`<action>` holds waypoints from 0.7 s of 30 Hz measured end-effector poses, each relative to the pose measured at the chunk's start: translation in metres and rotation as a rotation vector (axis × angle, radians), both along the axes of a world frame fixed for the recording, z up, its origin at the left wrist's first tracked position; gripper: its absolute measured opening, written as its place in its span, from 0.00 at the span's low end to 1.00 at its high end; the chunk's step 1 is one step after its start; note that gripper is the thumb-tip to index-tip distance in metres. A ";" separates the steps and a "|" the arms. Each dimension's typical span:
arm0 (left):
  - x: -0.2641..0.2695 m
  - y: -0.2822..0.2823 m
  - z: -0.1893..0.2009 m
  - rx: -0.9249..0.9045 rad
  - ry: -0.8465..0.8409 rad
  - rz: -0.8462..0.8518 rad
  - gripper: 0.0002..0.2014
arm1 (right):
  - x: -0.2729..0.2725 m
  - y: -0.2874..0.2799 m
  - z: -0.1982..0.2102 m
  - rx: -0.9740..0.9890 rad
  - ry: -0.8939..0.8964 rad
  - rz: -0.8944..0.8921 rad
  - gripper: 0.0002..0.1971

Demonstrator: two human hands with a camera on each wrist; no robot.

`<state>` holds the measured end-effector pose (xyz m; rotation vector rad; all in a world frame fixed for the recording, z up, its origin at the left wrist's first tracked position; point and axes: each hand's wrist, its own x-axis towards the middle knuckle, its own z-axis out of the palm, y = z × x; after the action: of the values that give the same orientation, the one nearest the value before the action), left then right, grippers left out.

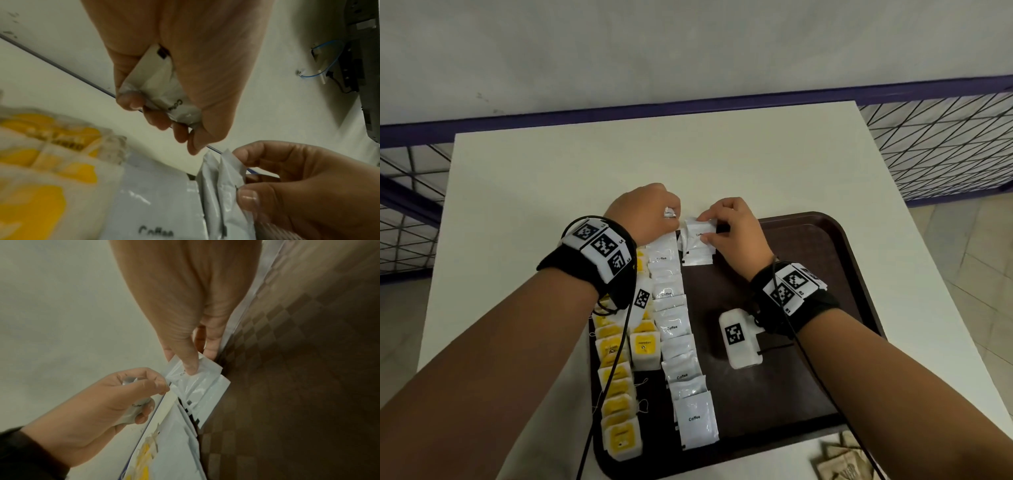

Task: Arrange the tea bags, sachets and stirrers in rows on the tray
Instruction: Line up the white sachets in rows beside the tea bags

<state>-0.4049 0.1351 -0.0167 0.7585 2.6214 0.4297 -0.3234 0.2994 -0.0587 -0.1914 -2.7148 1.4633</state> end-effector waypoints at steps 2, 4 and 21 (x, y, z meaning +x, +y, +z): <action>-0.001 0.000 0.000 0.022 -0.024 0.013 0.06 | 0.002 0.000 0.000 -0.011 0.009 0.013 0.15; -0.002 0.000 0.001 0.034 -0.050 0.006 0.08 | 0.001 0.002 0.003 -0.004 0.015 0.035 0.14; -0.003 0.011 -0.004 -0.091 -0.025 -0.057 0.09 | -0.002 0.018 0.008 0.082 -0.063 0.086 0.18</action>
<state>-0.4081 0.1461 -0.0209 0.7902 2.5700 0.3004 -0.3254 0.3172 -0.0506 -0.1209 -2.8605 1.3859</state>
